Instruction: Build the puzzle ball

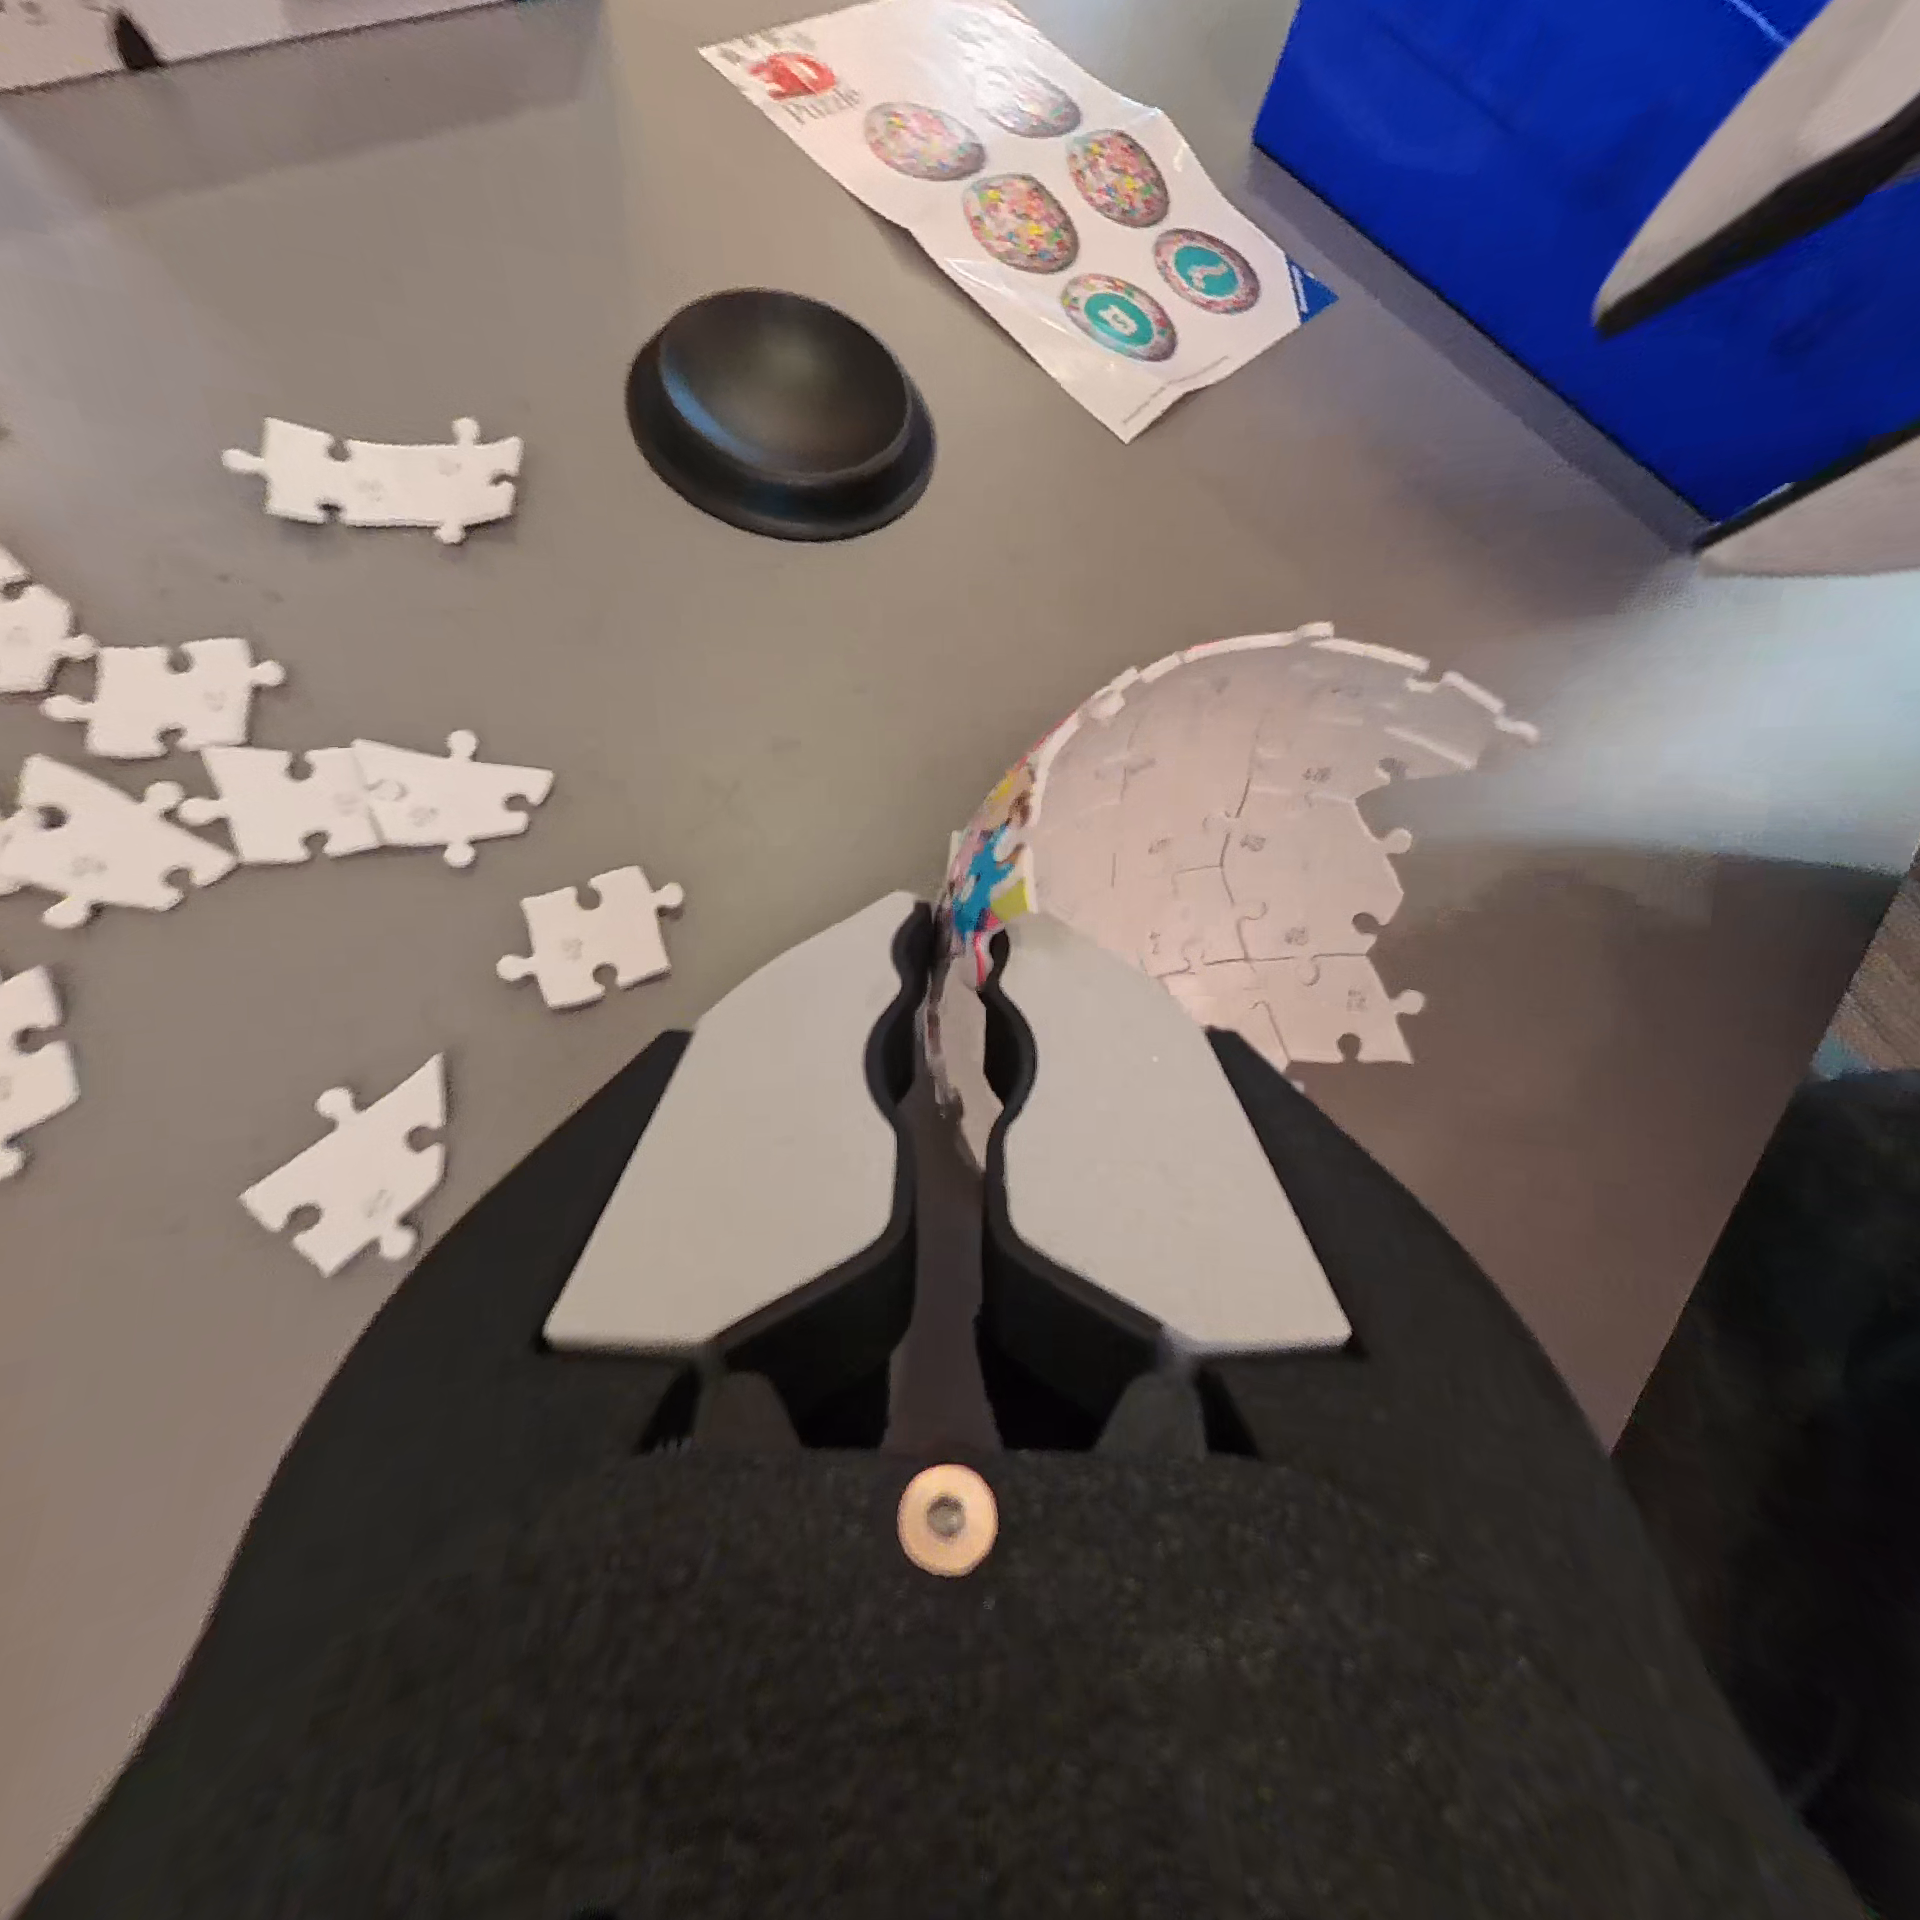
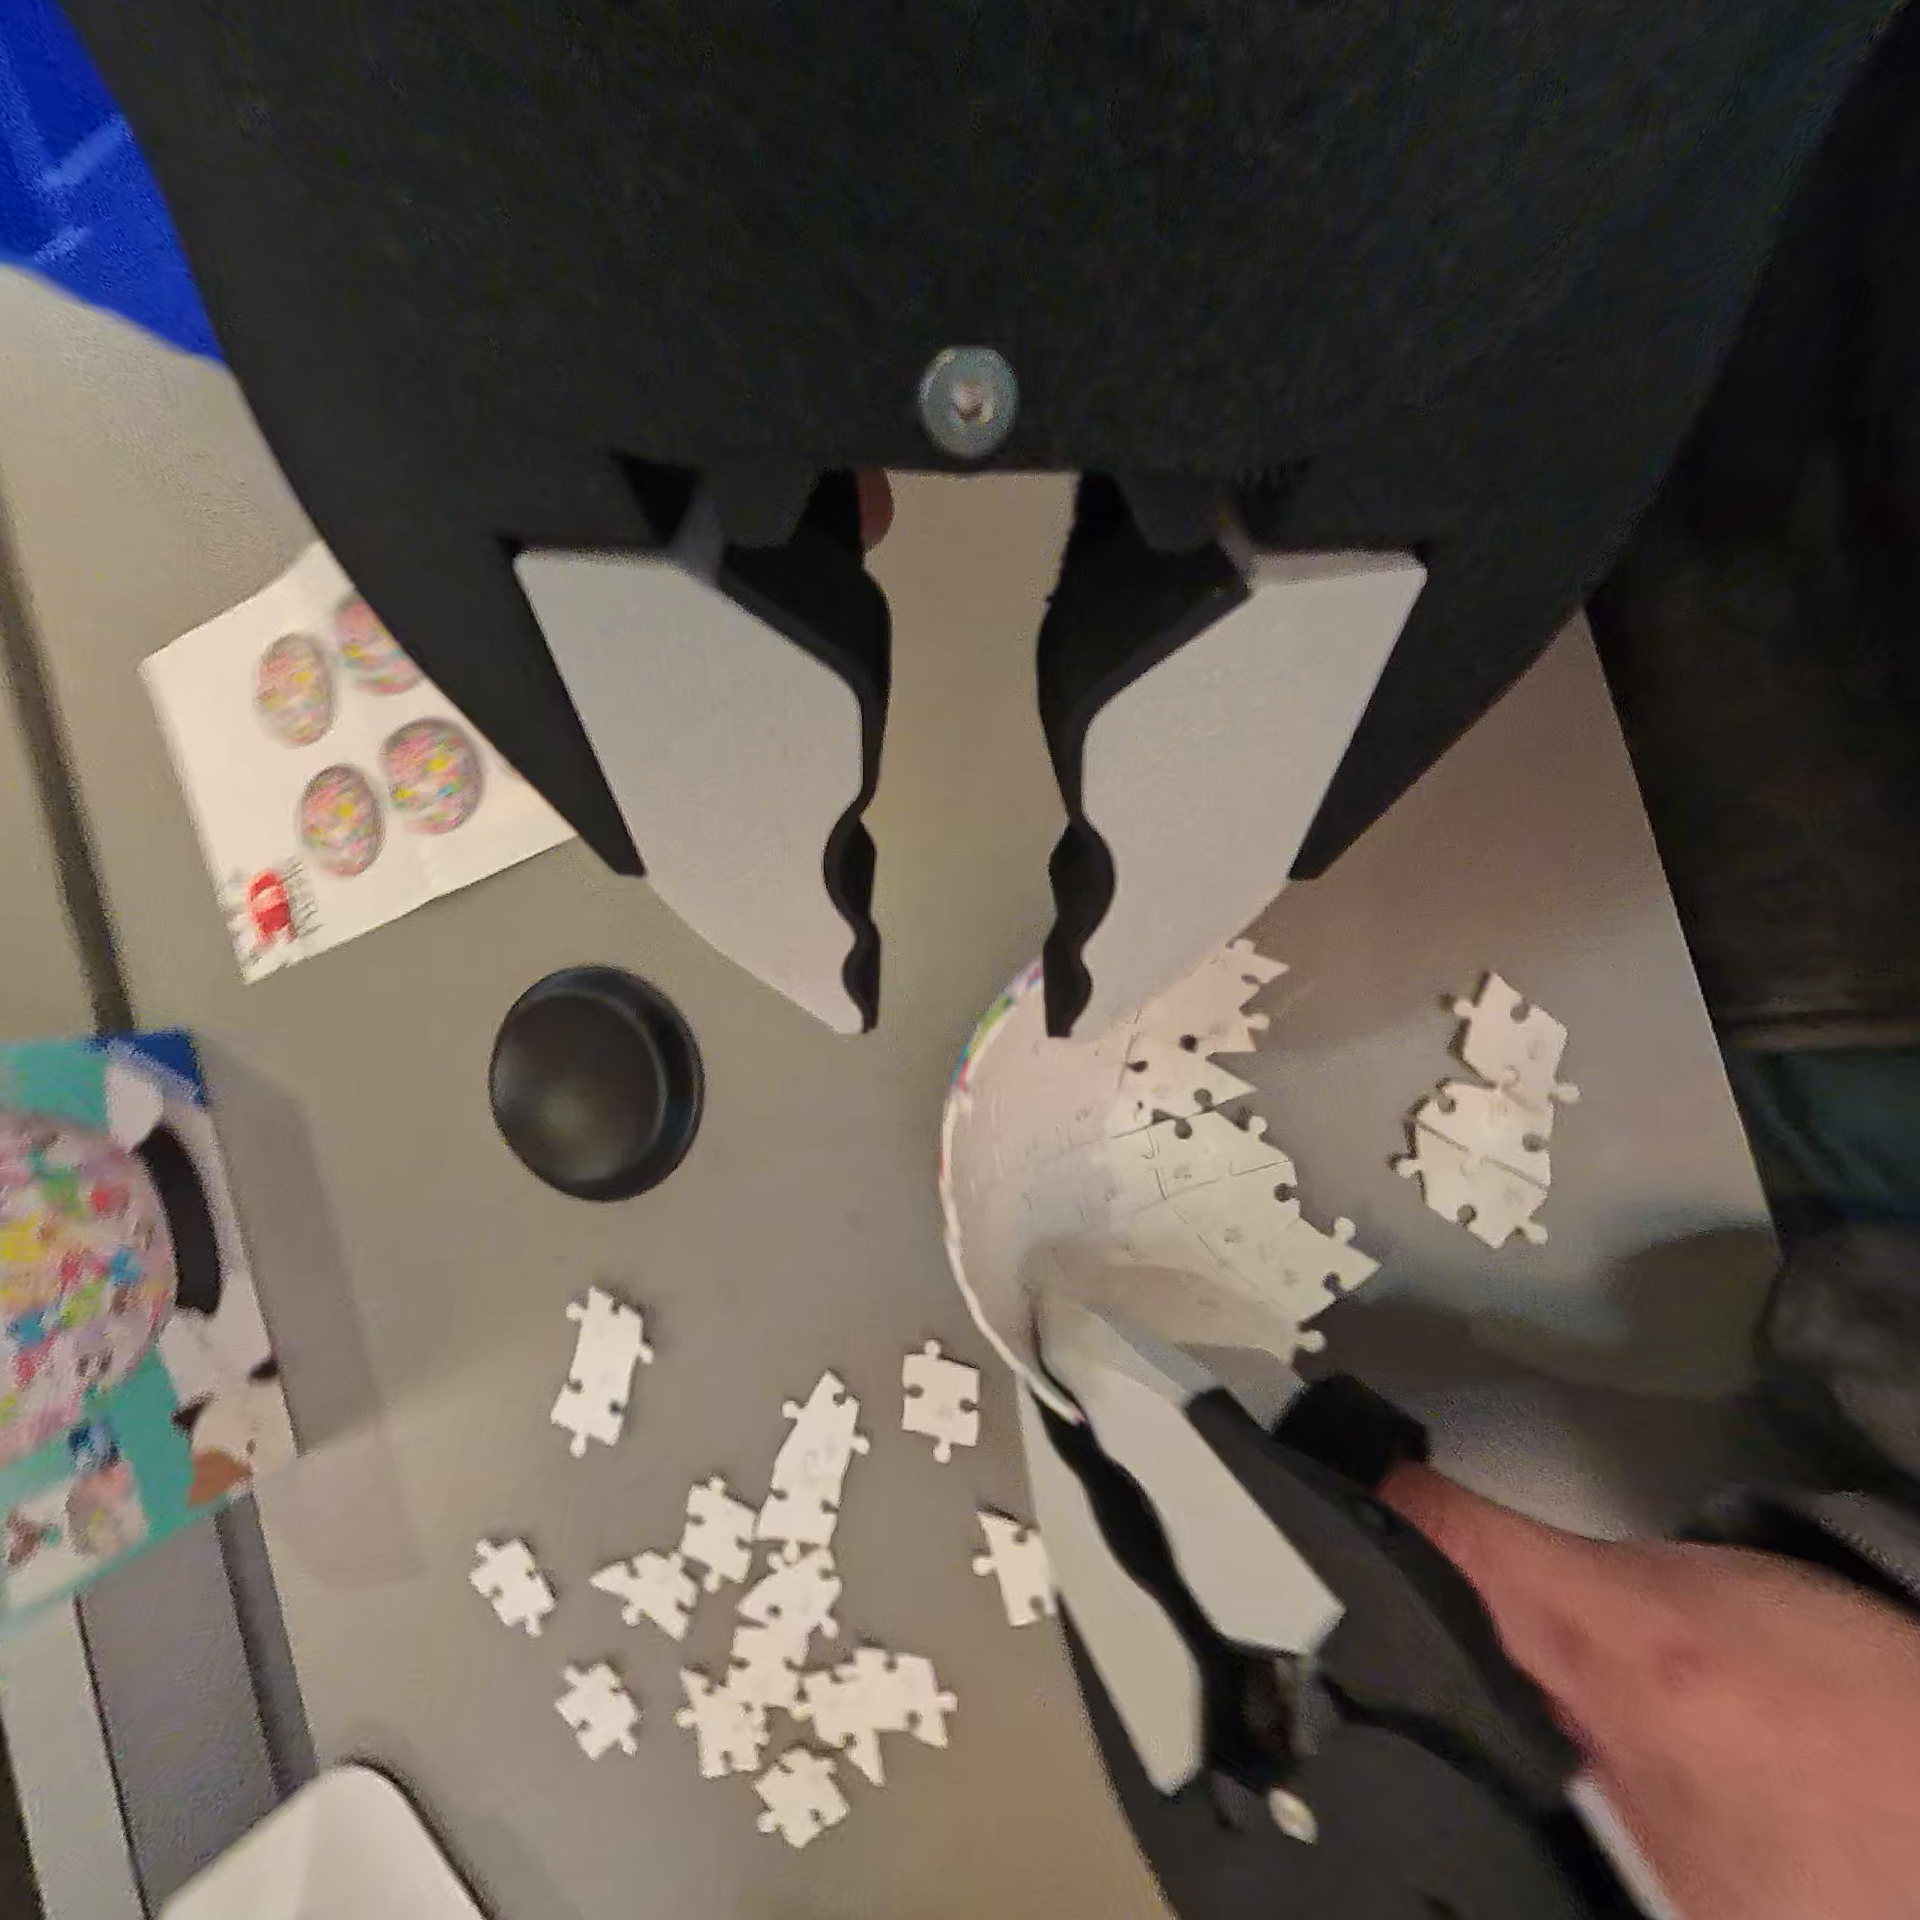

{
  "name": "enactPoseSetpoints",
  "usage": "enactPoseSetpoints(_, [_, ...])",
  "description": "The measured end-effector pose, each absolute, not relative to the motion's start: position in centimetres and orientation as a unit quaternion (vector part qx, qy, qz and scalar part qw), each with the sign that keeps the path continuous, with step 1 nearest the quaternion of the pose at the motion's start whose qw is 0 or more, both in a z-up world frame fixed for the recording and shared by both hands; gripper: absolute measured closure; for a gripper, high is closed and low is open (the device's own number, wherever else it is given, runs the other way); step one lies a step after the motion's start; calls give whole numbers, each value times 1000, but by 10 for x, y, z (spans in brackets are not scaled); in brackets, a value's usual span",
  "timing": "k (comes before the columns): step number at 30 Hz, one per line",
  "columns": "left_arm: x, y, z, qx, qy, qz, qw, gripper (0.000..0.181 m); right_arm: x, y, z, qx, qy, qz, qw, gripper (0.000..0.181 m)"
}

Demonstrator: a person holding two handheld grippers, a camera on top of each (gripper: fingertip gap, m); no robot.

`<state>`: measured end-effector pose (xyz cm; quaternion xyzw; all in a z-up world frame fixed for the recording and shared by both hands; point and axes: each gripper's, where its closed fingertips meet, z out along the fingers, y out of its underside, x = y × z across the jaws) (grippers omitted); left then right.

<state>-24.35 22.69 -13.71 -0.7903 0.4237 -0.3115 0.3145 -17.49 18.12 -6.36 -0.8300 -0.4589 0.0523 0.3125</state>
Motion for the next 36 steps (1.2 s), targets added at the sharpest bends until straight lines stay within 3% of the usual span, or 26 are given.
enactPoseSetpoints(6, [-266, 229, -127, -806, 375, -283, 360, 171, -193, 159, -109, -860, -291, 206, 365, 135])
enactPoseSetpoints(12, [-273, 223, -127, -809, 368, -275, 368, 172, -216, 155, -152, -867, -253, 183, 389, 124])
enactPoseSetpoints(19, [-269, 216, -122, -797, 376, -282, 379, 169, -216, 181, -146, -859, -222, 198, 418, 157])
enactPoseSetpoints(30, [-264, 208, -127, -786, 418, -274, 364, 155, -191, 205, -122, -819, -265, 62, 505, 176])
enactPoseSetpoints(36, [-257, 190, -136, -794, 434, -282, 320, 149, -181, 206, -123, -815, -266, 32, 514, 176])
